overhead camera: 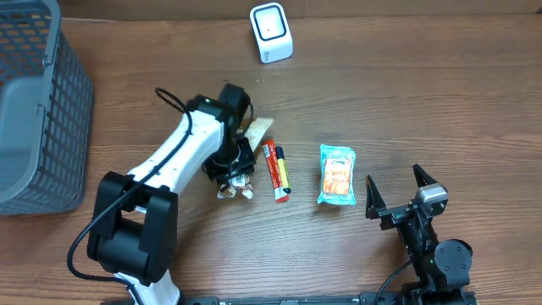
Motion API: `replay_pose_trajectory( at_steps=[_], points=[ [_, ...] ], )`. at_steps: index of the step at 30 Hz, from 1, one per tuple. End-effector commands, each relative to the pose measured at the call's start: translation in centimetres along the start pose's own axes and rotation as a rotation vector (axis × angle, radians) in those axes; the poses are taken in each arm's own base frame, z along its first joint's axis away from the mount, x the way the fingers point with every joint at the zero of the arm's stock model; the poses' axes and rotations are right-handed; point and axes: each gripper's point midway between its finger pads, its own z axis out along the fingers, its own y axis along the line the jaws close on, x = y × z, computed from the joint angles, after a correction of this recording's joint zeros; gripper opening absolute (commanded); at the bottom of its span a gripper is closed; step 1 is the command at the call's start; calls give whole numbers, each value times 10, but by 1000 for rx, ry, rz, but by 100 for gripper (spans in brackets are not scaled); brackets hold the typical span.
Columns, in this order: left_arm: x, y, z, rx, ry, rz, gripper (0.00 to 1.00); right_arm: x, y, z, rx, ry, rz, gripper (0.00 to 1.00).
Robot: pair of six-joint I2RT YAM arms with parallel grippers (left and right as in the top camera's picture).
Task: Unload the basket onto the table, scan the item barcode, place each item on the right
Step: 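Lift the brown paper bag out and carry it to the table center, then release the paper bag left of the red bar and retract left gripper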
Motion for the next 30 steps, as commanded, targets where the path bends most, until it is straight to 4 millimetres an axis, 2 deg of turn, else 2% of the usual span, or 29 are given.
replay_pose_trajectory(
  at_steps=[1,4,5,7,12,18,22,26,27,30],
  points=[
    [6,-3,14,-28,-30,-59,4,3,-2,0,11,2,-3,100],
    [10,-14,21,-17,-58,-13,4,3,-2,0,11,2,-2,100],
    [11,-16,21,-21,-69,-2,12,3,-2,0,11,2,-3,100],
    [12,-19,21,-25,-81,13,57,3,-2,0,11,2,-3,100],
    [11,-19,20,-24,-82,56,69,3,-2,0,11,2,-3,100],
    [8,-22,6,-27,-79,102,82,3,-2,0,11,2,-3,100],
    [3,-30,-13,-23,-99,157,83,3,-2,0,11,2,-3,100],
    [-3,-43,-31,2,-133,207,77,3,-2,0,11,2,-3,100],
    [-3,-45,-32,5,-138,217,72,3,-2,0,11,2,-3,100],
    [-5,-42,-29,-31,-160,234,34,3,-2,0,11,2,-3,100]
  ],
)
